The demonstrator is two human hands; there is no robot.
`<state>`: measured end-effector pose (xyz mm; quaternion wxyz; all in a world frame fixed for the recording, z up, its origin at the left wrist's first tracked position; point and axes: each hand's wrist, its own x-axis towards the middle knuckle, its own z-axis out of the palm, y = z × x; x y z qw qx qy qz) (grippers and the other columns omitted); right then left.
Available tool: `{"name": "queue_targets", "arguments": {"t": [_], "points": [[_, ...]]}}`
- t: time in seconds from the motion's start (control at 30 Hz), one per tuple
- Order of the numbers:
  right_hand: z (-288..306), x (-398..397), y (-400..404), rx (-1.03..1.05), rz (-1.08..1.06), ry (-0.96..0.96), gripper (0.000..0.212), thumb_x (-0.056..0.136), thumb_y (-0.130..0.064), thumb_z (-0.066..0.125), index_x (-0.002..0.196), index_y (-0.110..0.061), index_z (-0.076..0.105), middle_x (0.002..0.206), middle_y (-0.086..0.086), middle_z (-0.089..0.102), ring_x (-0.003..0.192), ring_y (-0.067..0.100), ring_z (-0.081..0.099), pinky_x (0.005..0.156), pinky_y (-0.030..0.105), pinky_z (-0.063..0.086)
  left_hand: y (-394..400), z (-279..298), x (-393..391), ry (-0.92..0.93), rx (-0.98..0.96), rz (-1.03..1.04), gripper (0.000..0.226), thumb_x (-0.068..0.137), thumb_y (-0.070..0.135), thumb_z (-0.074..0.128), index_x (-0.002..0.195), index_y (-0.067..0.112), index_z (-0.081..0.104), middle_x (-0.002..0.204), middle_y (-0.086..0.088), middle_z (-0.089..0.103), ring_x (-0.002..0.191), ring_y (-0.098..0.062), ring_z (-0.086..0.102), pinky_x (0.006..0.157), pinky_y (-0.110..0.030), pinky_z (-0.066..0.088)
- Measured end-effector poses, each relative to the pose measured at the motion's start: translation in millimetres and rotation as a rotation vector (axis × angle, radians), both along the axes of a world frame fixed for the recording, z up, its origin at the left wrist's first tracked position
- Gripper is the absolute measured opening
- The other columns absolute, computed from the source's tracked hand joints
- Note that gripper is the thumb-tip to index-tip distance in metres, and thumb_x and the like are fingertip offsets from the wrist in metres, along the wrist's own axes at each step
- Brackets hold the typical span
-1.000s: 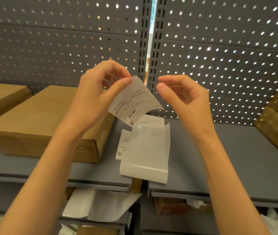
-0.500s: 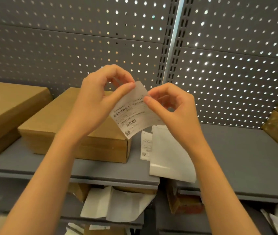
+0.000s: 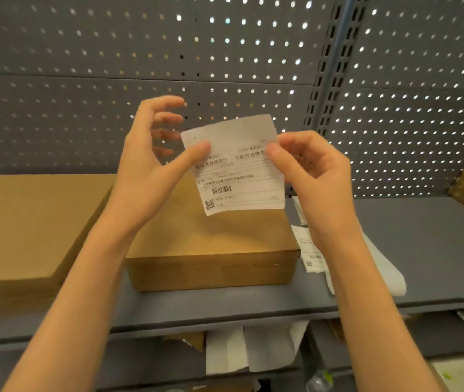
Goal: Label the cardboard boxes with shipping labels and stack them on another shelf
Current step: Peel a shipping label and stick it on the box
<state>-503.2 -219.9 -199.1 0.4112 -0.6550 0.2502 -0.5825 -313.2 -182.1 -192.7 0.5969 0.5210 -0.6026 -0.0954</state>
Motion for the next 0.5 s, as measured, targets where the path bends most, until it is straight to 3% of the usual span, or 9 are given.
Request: {"name": "queue_targets", "arguments": {"t": [0.1, 0.2, 0.3, 0.4, 0.5], "points": [[0.2, 12.4, -3.0, 0.106, -0.006, -0.059, 0.005, 0.088, -0.011, 0.063, 0.089, -0.015, 0.065, 0.089, 0.0, 0.07, 0.085, 0.015, 0.067, 0.073, 0.026, 0.054, -4.0, -8.5, 12.7, 0.162, 0.12, -0.078, 0.026, 0.084, 0.027, 0.068, 0.106, 0.02, 0.057, 0.1, 0.004, 0.066, 0.088, -0.009, 0.063, 0.078, -0.027, 0.051], [-4.7, 20.6, -8.7, 0.205, 0.017, -0.103, 0.008, 0.089, -0.011, 0.062, 0.088, -0.018, 0.065, 0.092, 0.001, 0.07, 0.092, 0.021, 0.066, 0.079, 0.035, 0.054, -8.7, -16.0, 19.6, 0.223, 0.175, -0.139, 0.005, 0.088, 0.023, 0.062, 0.087, 0.017, 0.062, 0.079, 0.008, 0.068, 0.072, -0.005, 0.06, 0.067, -0.018, 0.046], [-8.3, 22.8, -11.6, 0.284, 0.032, -0.145, 0.009, 0.089, -0.011, 0.062, 0.087, -0.019, 0.064, 0.089, -0.002, 0.07, 0.087, 0.016, 0.067, 0.074, 0.028, 0.054, -11.5, -22.2, 24.3, 0.306, 0.187, -0.129, 0.008, 0.09, 0.018, 0.06, 0.082, 0.017, 0.061, 0.064, 0.011, 0.063, 0.063, -0.005, 0.056, 0.063, -0.018, 0.045], [-10.6, 24.7, -11.9, 0.349, 0.036, -0.185, 0.009, 0.089, -0.01, 0.06, 0.087, -0.018, 0.062, 0.082, -0.005, 0.069, 0.074, 0.008, 0.065, 0.062, 0.017, 0.05, -15.8, -28.0, 23.6, 0.325, 0.251, -0.107, 0.009, 0.09, 0.024, 0.059, 0.09, 0.015, 0.062, 0.076, 0.008, 0.066, 0.068, -0.007, 0.058, 0.066, -0.02, 0.047], [-13.4, 27.8, -13.6, 0.396, 0.073, -0.207, 0.009, 0.089, -0.01, 0.061, 0.087, -0.018, 0.062, 0.084, -0.003, 0.069, 0.073, 0.007, 0.064, 0.06, 0.017, 0.049, -19.8, -32.6, 19.7, 0.334, 0.304, -0.107, 0.018, 0.09, 0.029, 0.058, 0.101, 0.015, 0.061, 0.088, 0.006, 0.069, 0.074, -0.008, 0.063, 0.066, -0.019, 0.049]]}}
